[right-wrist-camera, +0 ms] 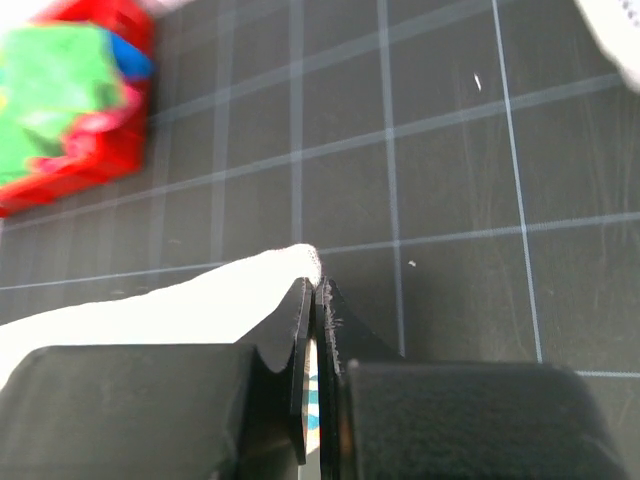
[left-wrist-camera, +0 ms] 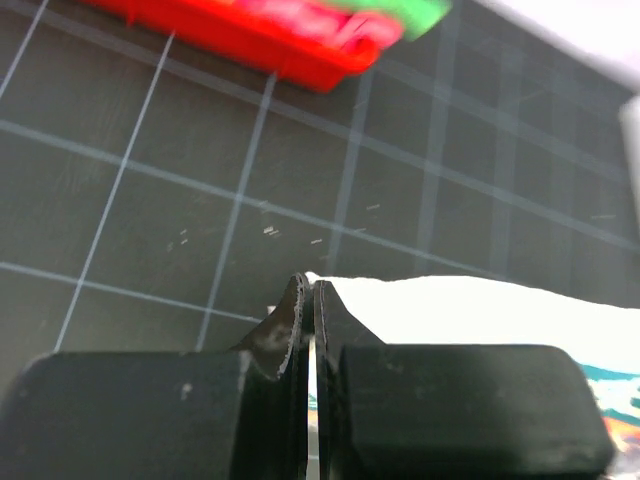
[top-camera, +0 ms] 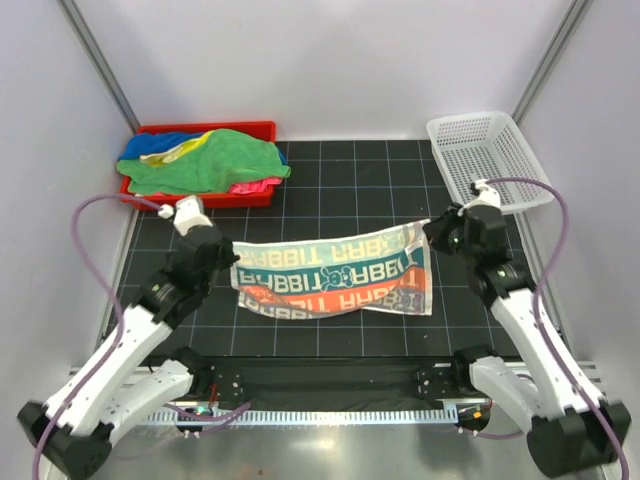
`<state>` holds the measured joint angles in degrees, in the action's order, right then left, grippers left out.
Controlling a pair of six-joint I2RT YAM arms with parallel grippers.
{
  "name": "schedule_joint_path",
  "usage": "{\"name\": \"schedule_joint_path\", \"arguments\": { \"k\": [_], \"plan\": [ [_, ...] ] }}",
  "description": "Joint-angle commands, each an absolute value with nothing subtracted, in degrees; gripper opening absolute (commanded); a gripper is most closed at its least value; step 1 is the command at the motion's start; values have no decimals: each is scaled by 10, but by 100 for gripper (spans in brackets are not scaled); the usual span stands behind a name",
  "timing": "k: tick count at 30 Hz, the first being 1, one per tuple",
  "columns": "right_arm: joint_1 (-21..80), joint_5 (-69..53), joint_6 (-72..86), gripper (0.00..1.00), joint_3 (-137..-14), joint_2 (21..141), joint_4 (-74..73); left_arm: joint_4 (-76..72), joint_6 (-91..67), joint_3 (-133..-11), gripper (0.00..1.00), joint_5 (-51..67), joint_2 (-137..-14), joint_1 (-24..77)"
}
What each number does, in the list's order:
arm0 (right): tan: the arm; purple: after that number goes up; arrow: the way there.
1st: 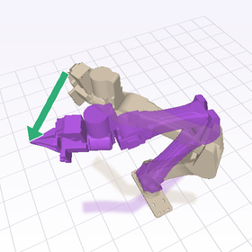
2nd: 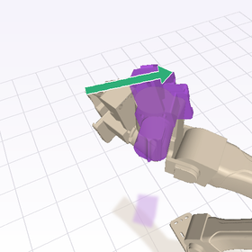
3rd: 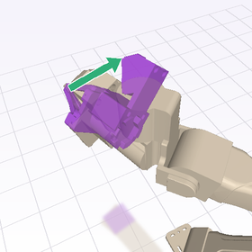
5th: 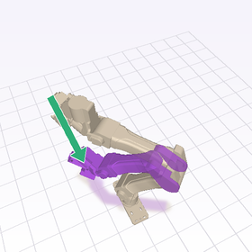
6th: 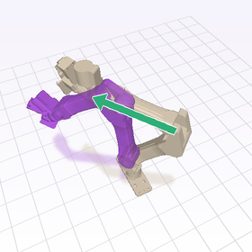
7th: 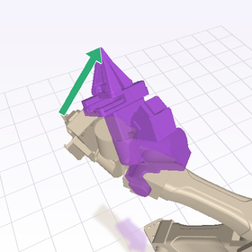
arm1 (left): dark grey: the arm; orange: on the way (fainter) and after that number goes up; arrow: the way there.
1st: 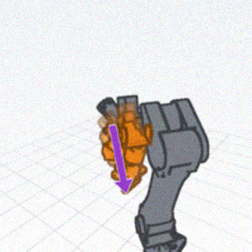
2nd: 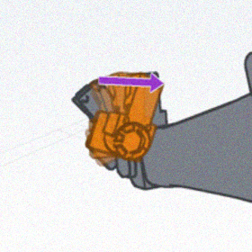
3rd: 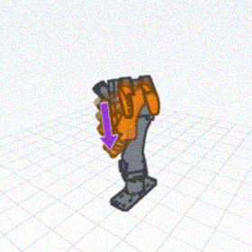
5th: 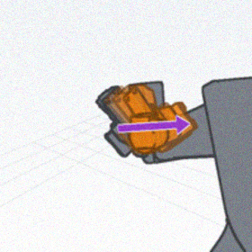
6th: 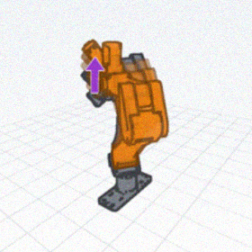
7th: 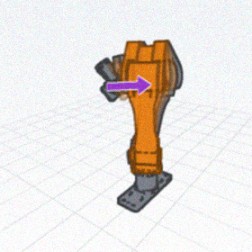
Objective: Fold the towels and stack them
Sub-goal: Flatten out the crumpled towel
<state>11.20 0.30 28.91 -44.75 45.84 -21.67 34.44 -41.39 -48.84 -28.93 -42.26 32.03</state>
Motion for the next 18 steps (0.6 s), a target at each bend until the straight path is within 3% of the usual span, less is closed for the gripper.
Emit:
{"name": "schedule_joint_path", "arguments": {
  "k": [1,10,18],
  "plan": [
    [113,26,310,1,-431,569,-132,280,-425,-462,0,-326,-517,302],
    [113,104,330,1,-498,807,-17,114,-395,-525,0,-282,-789,198],
    [113,148,330,1,-537,912,17,97,-386,-597,2,-247,-901,156]
  ]
}}
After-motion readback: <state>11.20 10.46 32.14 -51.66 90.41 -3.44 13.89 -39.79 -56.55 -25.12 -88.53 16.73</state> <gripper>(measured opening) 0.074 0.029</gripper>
